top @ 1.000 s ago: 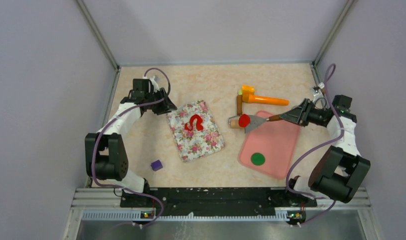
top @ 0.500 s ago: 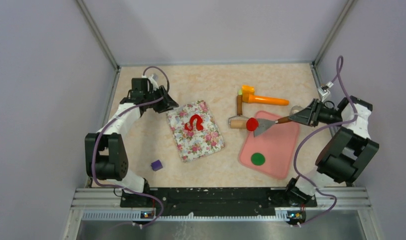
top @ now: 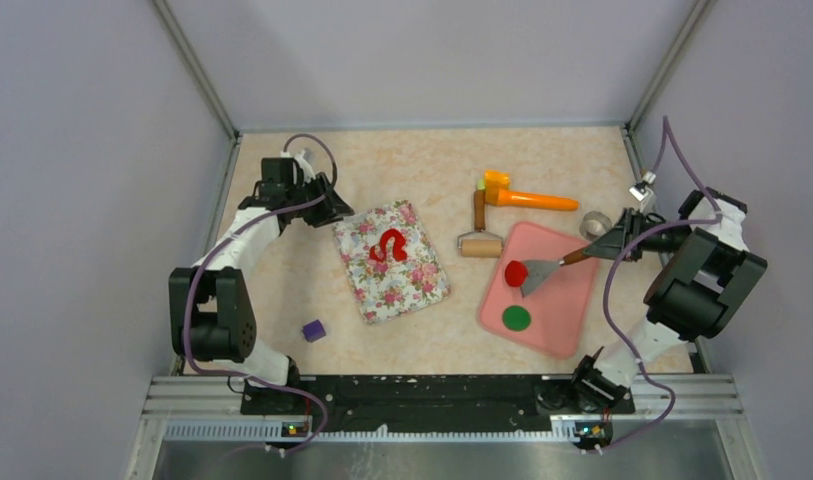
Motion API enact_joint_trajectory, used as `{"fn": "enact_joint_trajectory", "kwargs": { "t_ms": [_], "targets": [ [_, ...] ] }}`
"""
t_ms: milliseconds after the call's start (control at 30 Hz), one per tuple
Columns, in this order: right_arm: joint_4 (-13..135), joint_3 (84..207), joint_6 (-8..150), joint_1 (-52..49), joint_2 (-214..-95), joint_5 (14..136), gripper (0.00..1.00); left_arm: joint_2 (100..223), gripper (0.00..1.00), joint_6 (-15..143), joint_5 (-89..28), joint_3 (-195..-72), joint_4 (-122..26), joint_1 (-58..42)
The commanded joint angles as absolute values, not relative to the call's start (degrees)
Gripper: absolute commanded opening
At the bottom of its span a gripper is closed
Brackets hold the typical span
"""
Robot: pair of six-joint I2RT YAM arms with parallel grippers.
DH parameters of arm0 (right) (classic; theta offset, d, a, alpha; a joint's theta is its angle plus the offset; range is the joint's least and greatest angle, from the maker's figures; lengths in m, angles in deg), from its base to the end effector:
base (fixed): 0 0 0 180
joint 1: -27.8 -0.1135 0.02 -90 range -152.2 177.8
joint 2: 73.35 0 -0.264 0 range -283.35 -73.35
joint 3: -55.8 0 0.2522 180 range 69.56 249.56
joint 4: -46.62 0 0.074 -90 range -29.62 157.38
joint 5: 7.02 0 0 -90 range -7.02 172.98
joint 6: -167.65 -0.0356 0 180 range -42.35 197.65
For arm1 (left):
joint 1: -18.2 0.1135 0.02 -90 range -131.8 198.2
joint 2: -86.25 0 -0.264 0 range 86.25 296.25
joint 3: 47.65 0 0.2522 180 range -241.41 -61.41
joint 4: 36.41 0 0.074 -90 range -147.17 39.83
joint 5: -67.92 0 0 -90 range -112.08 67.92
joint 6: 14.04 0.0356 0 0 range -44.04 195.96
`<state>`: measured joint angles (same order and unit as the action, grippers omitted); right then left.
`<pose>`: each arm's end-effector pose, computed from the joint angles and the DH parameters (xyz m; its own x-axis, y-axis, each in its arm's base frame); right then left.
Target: Roll out the dumpling wrappers from the dough
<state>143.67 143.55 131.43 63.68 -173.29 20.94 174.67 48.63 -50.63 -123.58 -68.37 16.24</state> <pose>0.2471 -0.1399 0.2347 -0.8640 0.1581 -0.4781 -0.3154 0.5701 0.7586 0.3333 -0.0284 0.2491 -0.7921 -0.3764 -0.4805 0.0083 0.7805 -0.6251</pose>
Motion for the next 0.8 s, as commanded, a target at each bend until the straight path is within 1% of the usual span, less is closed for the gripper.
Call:
{"fn": "enact_joint_trajectory", "kwargs": {
  "t_ms": [0,333,600,767],
  "targets": [
    [146.7,140.6,136.5,64.0,-172.4,21.3,0.0,171.6,0.4,50.2,-49.7,-122.7,-68.3,16.8],
    [146.4,137.3,137.6,64.0,-170.6,23.8,0.0,173.4,0.4,49.2,-50.5,-122.8,-67.4,17.0],
    [141.3,140.9,131.1,64.0,-168.3,26.3,0.0,173.5,0.4,48.3,-50.8,-121.9,-66.2,17.1],
    [137.1,140.4,126.8,64.0,-166.8,27.8,0.0,173.2,0.4,48.0,-51.0,-121.1,-65.8,17.0]
  ]
}}
